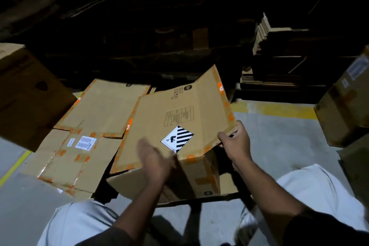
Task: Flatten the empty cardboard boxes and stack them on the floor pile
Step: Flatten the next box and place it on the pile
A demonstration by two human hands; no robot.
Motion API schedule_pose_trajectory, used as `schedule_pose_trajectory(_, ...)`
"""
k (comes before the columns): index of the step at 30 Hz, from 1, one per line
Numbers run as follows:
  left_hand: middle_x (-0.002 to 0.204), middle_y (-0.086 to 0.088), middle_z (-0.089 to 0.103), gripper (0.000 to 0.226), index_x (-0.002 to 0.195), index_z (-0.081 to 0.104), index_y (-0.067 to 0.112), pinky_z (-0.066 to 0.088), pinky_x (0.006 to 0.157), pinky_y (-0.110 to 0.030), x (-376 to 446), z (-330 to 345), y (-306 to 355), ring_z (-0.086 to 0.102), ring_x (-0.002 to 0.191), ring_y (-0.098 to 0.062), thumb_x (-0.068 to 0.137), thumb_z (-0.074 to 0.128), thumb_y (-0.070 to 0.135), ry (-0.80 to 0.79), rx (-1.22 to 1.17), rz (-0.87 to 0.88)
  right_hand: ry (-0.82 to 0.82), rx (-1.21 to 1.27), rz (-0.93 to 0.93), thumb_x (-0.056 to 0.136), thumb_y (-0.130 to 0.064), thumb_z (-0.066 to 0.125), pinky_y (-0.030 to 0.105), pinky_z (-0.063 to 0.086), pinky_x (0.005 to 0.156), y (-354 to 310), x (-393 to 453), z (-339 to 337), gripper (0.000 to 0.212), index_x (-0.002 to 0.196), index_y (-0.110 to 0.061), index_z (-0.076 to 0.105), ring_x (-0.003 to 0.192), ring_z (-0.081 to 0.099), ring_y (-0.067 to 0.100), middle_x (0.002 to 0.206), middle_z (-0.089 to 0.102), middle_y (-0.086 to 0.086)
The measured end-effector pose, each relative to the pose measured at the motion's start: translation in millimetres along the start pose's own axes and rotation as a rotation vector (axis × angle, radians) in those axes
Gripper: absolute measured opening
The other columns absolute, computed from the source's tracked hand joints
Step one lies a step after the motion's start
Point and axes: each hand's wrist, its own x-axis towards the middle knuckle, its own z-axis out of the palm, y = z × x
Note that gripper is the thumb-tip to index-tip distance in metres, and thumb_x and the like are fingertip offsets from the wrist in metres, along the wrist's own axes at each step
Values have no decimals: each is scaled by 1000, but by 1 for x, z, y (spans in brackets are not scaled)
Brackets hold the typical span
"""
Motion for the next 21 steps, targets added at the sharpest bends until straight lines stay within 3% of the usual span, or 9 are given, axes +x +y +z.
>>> schedule_pose_trajectory(3,166,1,20,114,159,20,12,17,123,-29,-26,23,29,18,152,-15,73,87,44,-305,-31,369,-133,-62,-127,87,-10,68,22,52,72,-9,-11,8,28,99,-29,51,89,65,7,96,66,-15)
schedule_pose_trajectory(6,165,-3,23,96,159,20,11,15,124,-27,-37,38,53,18,153,-17,85,76,37,-245,21,474,-216,-83,-224,85,-15,69,34,58,77,-13,-17,17,24,96,-30,53,87,67,10,95,70,-9)
schedule_pose_trajectory(10,138,-4,60,63,145,47,16,43,101,-33,-29,31,60,55,128,-25,84,63,11,-48,-53,200,-445,-30,-278,86,-23,74,25,56,84,-18,-21,24,21,102,-22,60,90,68,3,98,70,-8)
schedule_pose_trajectory(12,119,-10,69,36,130,59,15,47,86,-36,-30,21,63,63,113,-33,95,55,20,30,-111,88,-625,45,-204,91,-30,72,17,52,89,-21,-19,25,22,110,-19,66,98,67,-2,105,71,-9)
schedule_pose_trajectory(13,117,-13,70,35,126,62,11,47,86,-36,-29,17,62,63,112,-35,101,51,34,64,-220,-15,-682,92,-143,95,-35,66,20,52,92,-21,-16,25,26,115,-19,68,106,65,0,110,71,-8)
schedule_pose_trajectory(14,122,-15,68,52,128,62,8,47,92,-36,-24,18,57,62,116,-35,101,48,50,85,-381,-156,-690,126,-71,98,-37,60,24,53,95,-16,-11,25,29,118,-18,68,112,64,4,114,71,-7)
schedule_pose_trajectory(17,139,-14,59,104,145,49,10,45,107,-49,-12,22,33,57,126,-35,75,50,88,-55,-881,-572,-498,-2,41,99,-30,60,33,54,94,3,2,26,20,115,-18,67,114,63,15,114,68,-3)
schedule_pose_trajectory(18,133,-13,64,104,142,53,13,51,99,-51,-11,25,21,62,119,-35,71,52,90,-97,-1043,-650,-442,-112,39,98,-25,61,32,53,94,13,6,26,19,116,-18,66,114,61,16,117,66,-2)
schedule_pose_trajectory(21,121,-11,71,66,131,61,19,59,73,-40,-11,20,-2,68,105,-31,92,46,70,-143,-1362,-685,-477,-379,-38,94,-15,64,28,43,103,28,13,31,43,135,-19,54,128,51,16,139,55,-1)
